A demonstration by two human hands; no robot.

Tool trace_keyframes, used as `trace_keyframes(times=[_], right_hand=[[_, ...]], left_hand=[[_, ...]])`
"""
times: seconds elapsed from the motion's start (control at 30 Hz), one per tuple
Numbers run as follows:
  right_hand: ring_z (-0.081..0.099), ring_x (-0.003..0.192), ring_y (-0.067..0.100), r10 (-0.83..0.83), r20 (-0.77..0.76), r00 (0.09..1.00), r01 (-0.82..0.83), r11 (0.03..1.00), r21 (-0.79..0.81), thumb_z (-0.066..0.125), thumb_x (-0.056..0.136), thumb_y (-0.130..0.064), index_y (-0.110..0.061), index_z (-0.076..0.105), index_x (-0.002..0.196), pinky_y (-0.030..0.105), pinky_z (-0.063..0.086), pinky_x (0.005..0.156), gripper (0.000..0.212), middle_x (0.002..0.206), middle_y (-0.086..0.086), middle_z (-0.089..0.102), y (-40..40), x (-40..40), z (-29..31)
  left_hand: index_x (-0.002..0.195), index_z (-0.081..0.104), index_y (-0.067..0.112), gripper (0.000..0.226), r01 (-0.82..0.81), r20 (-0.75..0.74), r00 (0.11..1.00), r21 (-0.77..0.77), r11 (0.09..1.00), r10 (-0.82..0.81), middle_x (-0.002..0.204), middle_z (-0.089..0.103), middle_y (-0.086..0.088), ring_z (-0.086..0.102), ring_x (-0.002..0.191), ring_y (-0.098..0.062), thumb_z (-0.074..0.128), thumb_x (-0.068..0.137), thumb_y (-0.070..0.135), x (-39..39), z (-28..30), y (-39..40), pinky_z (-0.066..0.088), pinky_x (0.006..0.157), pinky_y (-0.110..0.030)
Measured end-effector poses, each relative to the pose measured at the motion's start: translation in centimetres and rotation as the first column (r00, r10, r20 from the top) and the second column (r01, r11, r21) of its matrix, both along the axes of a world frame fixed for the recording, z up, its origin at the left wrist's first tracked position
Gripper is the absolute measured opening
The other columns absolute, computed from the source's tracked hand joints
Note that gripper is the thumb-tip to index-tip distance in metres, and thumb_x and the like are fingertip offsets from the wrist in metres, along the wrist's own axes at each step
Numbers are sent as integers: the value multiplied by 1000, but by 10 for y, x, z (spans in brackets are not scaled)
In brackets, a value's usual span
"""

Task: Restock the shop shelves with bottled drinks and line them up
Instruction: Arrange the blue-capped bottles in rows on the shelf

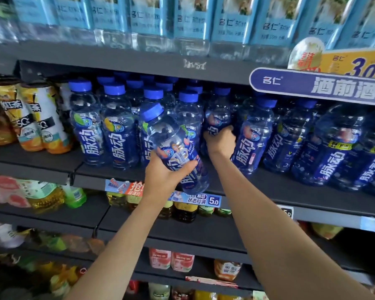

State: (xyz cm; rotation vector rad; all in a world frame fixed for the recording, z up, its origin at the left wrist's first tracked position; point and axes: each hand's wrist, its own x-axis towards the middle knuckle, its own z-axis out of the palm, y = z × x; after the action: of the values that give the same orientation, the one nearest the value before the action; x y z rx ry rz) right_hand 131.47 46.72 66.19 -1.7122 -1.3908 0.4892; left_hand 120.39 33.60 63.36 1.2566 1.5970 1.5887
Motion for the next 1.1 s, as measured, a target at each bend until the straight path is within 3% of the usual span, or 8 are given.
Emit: trace_keyframes(times=[0.1, 0.27, 0.4, 0.53, 0.6, 0.73, 0.93, 1.1], right_hand=[[56, 112, 35, -6, 40, 999, 5, 1000, 29, 67, 83, -33, 2, 37, 126, 40, 46, 87, 63, 123, 21, 55, -13, 1, -2], [51, 116, 36, 119, 55, 991, -119, 993, 3, 65, 86, -26, 5, 36, 127, 35, 39, 90, 59, 127, 23, 51, -22, 10, 12], [50, 107, 31, 100, 234, 967, -179, 920, 349, 47, 91, -2, 3, 50, 122, 20, 31, 74, 31, 117, 19, 56, -50, 41, 23], [41, 114, 33, -76, 164, 983, -35, 809, 587, 56, 88, -6, 4, 49, 121, 25, 32, 88, 35, 122, 21, 47, -66, 80, 20], [37, 123, 34, -63, 100, 993, 8, 880, 476, 67, 84, -16, 4, 37, 133, 24, 31, 93, 60, 133, 21, 37, -61, 95, 16], [33, 134, 29, 164, 38, 986, -168, 978, 122, 76, 77, -26, -1, 17, 143, 32, 32, 103, 92, 145, 16, 32, -42, 107, 5], [48, 120, 31, 151, 53, 987, -156, 980, 127, 79, 73, -27, -2, 33, 132, 34, 41, 89, 78, 133, 15, 48, -30, 111, -1], [54, 109, 30, 232, 112, 966, -242, 966, 86, 78, 74, -27, -1, 37, 127, 21, 35, 71, 71, 123, 15, 56, -40, 123, 8]], left_hand=[[99, 44, 16, 52, 0, -70, 998, -2, 1000, 0, 92, 59, 13, 56, 85, 2, 82, 66, 30, 4, 4, -1, 43, 71, -14], [83, 39, 27, 49, -48, -248, 968, -12, 999, 43, 91, 59, 8, 56, 85, -10, 83, 62, 38, 16, 14, -4, 39, 72, -22], [97, 48, 15, 57, -55, -408, 912, -10, 998, 46, 102, 61, 0, 58, 97, -19, 82, 61, 43, 39, 22, 4, 40, 75, -27], [100, 46, 14, 55, -32, -465, 885, -30, 999, 14, 101, 58, -3, 57, 97, -21, 77, 68, 45, 67, 23, 17, 27, 64, -19], [104, 46, 9, 58, -54, -452, 892, -30, 998, 35, 105, 58, -8, 58, 99, -25, 76, 70, 44, 75, 23, 27, 29, 66, -22], [107, 43, 5, 54, -107, -408, 909, -30, 994, 86, 109, 56, -12, 57, 100, -28, 74, 75, 36, 85, 24, 41, 30, 67, -23], [119, 42, 0, 62, -145, -498, 859, -12, 989, 120, 113, 57, -15, 57, 104, -33, 68, 80, 40, 85, 12, 42, 44, 81, -38], [102, 53, 4, 48, -173, -663, 748, -179, 969, 11, 101, 64, -11, 59, 96, -30, 61, 83, 47, 66, -7, 37, 37, 68, -32]])
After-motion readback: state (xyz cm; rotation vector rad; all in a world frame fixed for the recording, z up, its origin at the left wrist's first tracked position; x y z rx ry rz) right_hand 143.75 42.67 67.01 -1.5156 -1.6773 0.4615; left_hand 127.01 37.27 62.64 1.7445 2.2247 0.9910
